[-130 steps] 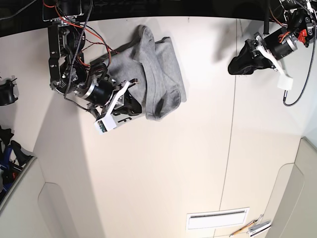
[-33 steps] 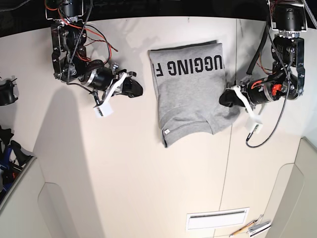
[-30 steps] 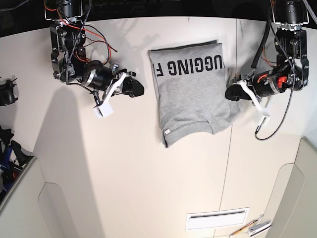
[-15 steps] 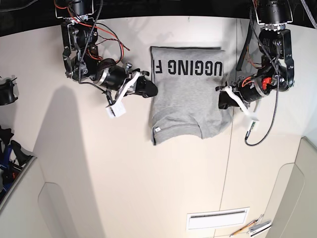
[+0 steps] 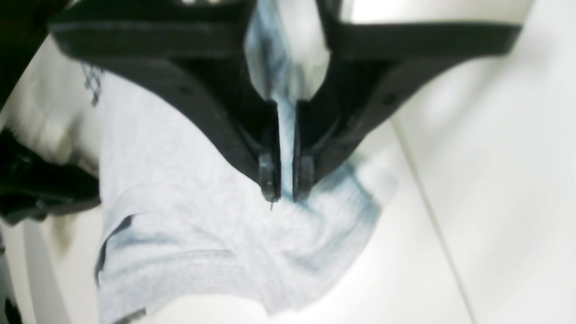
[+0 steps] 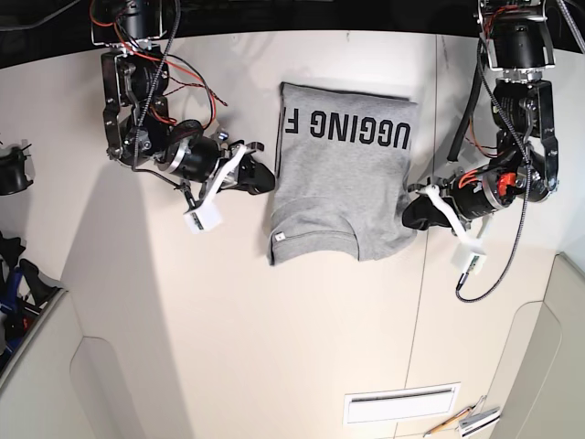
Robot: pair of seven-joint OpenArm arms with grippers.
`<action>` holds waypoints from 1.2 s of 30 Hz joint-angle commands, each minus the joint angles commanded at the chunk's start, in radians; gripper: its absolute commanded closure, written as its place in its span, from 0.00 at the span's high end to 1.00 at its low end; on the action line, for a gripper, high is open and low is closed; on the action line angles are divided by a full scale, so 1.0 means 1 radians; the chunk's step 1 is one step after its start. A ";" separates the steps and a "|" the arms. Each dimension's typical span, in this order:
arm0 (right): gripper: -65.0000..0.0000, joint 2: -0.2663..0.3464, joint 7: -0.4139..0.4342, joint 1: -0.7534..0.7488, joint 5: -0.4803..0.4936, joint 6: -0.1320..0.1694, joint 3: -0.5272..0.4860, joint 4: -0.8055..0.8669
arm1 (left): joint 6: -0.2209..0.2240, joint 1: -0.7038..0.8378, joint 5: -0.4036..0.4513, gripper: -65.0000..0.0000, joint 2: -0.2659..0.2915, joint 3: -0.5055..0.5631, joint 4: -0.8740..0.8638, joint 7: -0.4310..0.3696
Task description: Fold the T-shirt properly
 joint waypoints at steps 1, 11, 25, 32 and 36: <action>0.00 0.018 -0.023 -0.002 0.004 0.000 0.000 0.026 | 0.000 0.018 0.000 0.09 -0.019 -0.008 0.031 0.000; 0.00 0.280 -0.103 -0.195 0.128 0.000 0.000 0.261 | 0.000 0.414 -0.073 0.09 -0.107 -0.277 0.281 0.047; 0.00 0.455 -0.174 -0.497 0.245 0.008 0.000 0.357 | 0.000 0.993 -0.156 0.09 -0.108 -0.455 0.391 0.109; 0.00 0.500 -0.175 -0.617 0.246 0.008 -0.003 0.357 | 0.000 1.230 -0.153 0.09 -0.108 -0.445 0.391 0.112; 0.00 0.529 -0.176 -0.698 0.244 0.008 -0.022 0.357 | 0.000 1.301 -0.092 0.09 -0.110 -0.356 0.389 0.111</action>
